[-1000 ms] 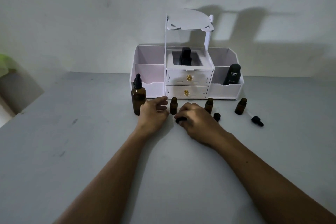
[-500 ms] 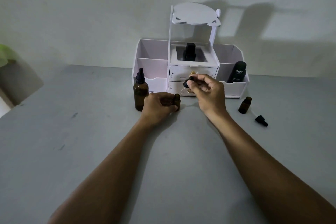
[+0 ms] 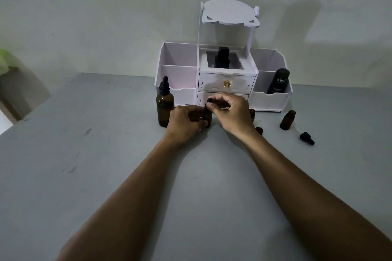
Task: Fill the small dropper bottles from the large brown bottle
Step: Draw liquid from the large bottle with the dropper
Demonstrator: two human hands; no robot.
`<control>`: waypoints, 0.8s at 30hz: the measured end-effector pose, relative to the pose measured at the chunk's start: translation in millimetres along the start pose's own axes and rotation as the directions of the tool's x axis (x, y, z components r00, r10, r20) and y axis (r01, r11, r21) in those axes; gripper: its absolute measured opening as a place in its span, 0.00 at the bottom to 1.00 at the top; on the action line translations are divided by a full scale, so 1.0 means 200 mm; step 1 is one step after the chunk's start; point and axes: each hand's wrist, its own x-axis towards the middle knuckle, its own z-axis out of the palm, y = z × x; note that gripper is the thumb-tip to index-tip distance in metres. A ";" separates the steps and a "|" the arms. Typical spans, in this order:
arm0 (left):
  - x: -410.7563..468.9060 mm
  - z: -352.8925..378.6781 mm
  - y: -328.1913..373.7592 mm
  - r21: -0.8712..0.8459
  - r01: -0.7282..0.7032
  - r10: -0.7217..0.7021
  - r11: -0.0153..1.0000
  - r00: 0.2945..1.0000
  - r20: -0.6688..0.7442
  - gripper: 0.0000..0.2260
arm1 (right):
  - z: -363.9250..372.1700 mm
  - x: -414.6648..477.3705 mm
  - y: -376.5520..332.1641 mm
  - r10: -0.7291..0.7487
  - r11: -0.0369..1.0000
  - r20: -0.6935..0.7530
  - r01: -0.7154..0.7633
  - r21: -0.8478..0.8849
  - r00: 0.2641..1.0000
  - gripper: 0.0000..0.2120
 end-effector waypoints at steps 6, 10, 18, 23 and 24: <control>0.00 0.00 0.00 0.020 -0.019 0.019 1.000 1.000 0.010 0.17 | 0.02 -0.05 0.01 0.048 0.992 -0.063 -0.040 0.120 0.997 0.13; 0.00 0.00 -0.01 0.035 -0.046 0.046 0.998 0.999 -0.001 0.17 | 0.03 -0.05 0.04 0.021 0.990 -0.087 -0.009 0.142 0.996 0.11; 0.00 0.01 -0.02 0.021 -0.061 0.062 0.998 0.998 -0.005 0.16 | 0.06 -0.05 0.05 0.034 0.973 -0.084 -0.014 0.230 0.996 0.12; 0.01 0.01 -0.03 0.031 -0.067 0.067 0.997 0.998 -0.007 0.15 | 0.07 -0.03 0.06 0.032 0.978 -0.124 -0.005 0.207 0.992 0.11; 0.01 0.01 -0.03 0.031 -0.064 0.064 0.997 0.998 -0.005 0.15 | 0.07 -0.04 0.06 0.044 0.971 -0.129 -0.012 0.237 0.991 0.11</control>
